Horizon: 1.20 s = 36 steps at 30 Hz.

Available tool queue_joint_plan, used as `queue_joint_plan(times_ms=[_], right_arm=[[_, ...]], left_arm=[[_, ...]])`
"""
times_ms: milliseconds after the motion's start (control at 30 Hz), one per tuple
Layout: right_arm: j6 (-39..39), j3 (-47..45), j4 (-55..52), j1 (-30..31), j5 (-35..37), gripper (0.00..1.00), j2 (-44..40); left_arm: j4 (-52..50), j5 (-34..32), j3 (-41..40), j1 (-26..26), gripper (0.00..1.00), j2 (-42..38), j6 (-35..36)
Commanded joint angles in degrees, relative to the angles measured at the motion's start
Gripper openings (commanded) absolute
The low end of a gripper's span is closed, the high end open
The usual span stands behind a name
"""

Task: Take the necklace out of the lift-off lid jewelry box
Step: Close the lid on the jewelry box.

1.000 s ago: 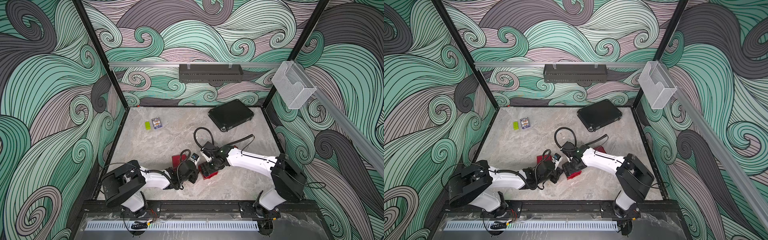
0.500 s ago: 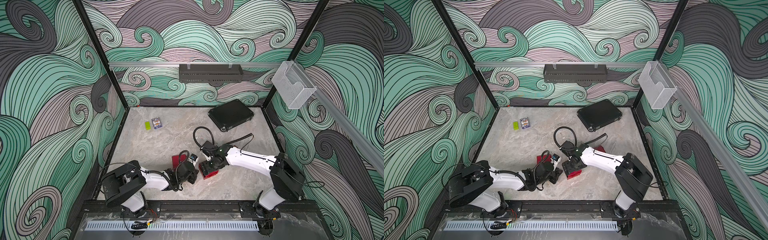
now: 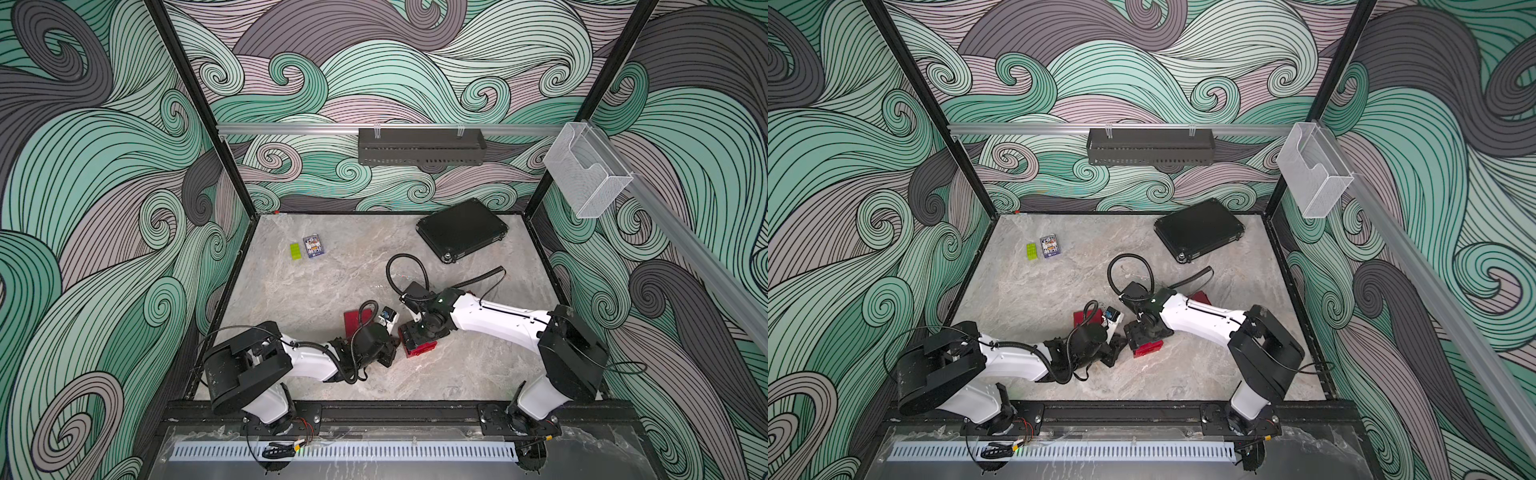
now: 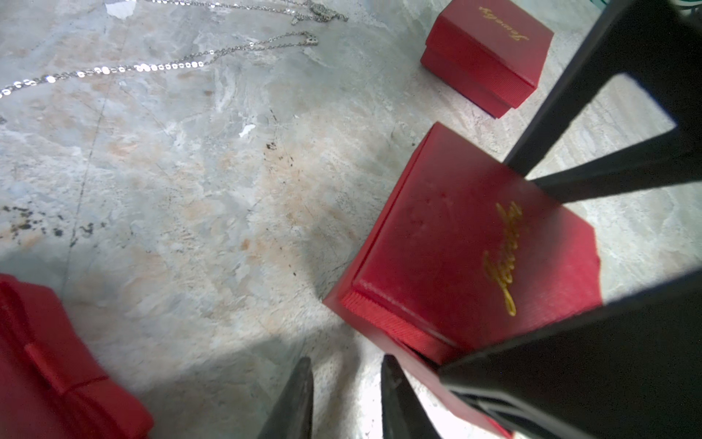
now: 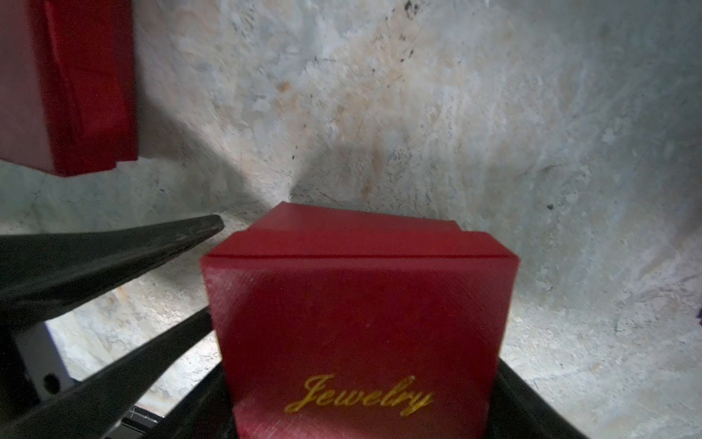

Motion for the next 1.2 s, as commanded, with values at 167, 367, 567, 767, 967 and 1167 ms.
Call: queue_joint_plan(times_ms=[167,367,567,767,967,1167], right_arm=[[2.62,0.04,0.04,0.44,-0.32,0.86,-0.27],[3.75,-0.29,0.54,0.48,-0.09,0.88,-0.72],[3.82,-1.03,0.4,0.47,0.43,0.9,-3.2],[3.27,-1.94,0.45,0.45,0.45,0.94,-5.23],[2.31,-2.49,0.75,0.47,-0.01,0.96,-4.27],[3.01,-2.75,0.93,0.39,0.66,0.93,-4.96]], left_arm=[[3.34,0.41,0.12,-1.6,0.3,2.37,-1.39],[4.04,0.09,0.13,-2.41,0.3,3.02,-1.71],[4.14,-1.18,-0.83,-2.68,0.3,2.19,-1.78],[4.05,-1.65,-0.94,-2.68,0.3,2.1,-1.71],[3.88,-1.9,-0.67,-2.68,0.3,2.44,-1.73],[3.03,-2.77,-0.85,-2.72,0.3,1.67,-1.82]])
